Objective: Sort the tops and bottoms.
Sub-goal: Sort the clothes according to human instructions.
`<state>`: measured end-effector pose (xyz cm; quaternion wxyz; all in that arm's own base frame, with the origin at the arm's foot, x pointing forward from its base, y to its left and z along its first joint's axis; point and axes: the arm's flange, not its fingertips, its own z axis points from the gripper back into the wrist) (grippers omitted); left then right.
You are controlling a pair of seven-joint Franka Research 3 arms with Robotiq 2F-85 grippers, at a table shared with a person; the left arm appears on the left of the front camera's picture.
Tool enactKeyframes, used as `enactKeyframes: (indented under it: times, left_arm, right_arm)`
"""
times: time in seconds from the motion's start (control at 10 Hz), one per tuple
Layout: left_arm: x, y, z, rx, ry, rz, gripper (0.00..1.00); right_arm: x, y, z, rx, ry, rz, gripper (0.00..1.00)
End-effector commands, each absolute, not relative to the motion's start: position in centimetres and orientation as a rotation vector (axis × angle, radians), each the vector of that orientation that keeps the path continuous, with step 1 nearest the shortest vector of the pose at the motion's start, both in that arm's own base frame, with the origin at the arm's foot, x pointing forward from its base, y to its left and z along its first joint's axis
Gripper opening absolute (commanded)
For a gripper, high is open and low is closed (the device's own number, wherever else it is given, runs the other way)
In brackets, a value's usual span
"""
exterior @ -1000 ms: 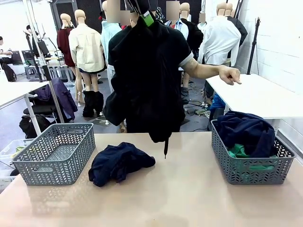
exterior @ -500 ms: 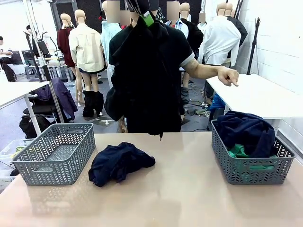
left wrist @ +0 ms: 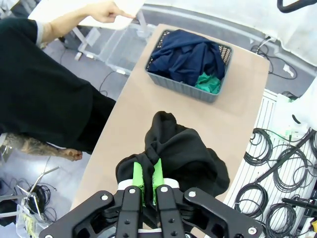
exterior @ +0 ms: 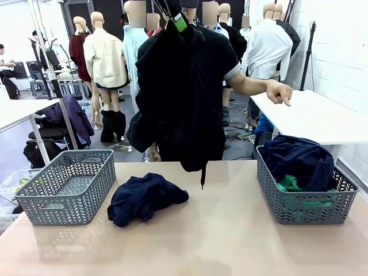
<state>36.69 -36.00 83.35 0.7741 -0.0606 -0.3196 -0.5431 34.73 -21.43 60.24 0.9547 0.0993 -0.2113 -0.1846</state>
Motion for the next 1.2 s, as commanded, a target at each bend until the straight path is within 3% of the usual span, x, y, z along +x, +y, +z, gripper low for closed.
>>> enactKeyframes:
  times: [0.0,0.2,0.4,0.7,0.9,1.1]
  left_arm:
    - [36.7,-36.0,83.3,-0.131,-0.692,-1.176,0.00]
    - [39.2,-39.9,85.3,-0.222,-0.833,-1.289,0.00]
    - [41.9,-45.0,87.1,-0.424,-0.955,-1.461,0.00]
    - [47.4,-54.5,88.7,-0.643,-0.939,-1.538,0.00]
    - [51.5,-61.0,88.4,-0.779,-1.018,-1.577,0.00]
    - [56.0,-65.6,85.6,-0.856,-1.034,-1.598,0.00]
  right_arm:
    - [34.7,-21.5,60.2,0.184,-0.417,-0.362,1.00]
    - [34.7,-21.5,60.2,0.184,-0.417,-0.362,1.00]
    - [34.7,-21.5,60.2,0.184,-0.417,-0.362,1.00]
    - [34.7,-21.5,60.2,0.184,-0.417,-0.362,1.00]
    - [34.7,-21.5,60.2,0.184,-0.417,-0.362,1.00]
    - [34.7,-21.5,60.2,0.184,-0.417,-0.362,1.00]
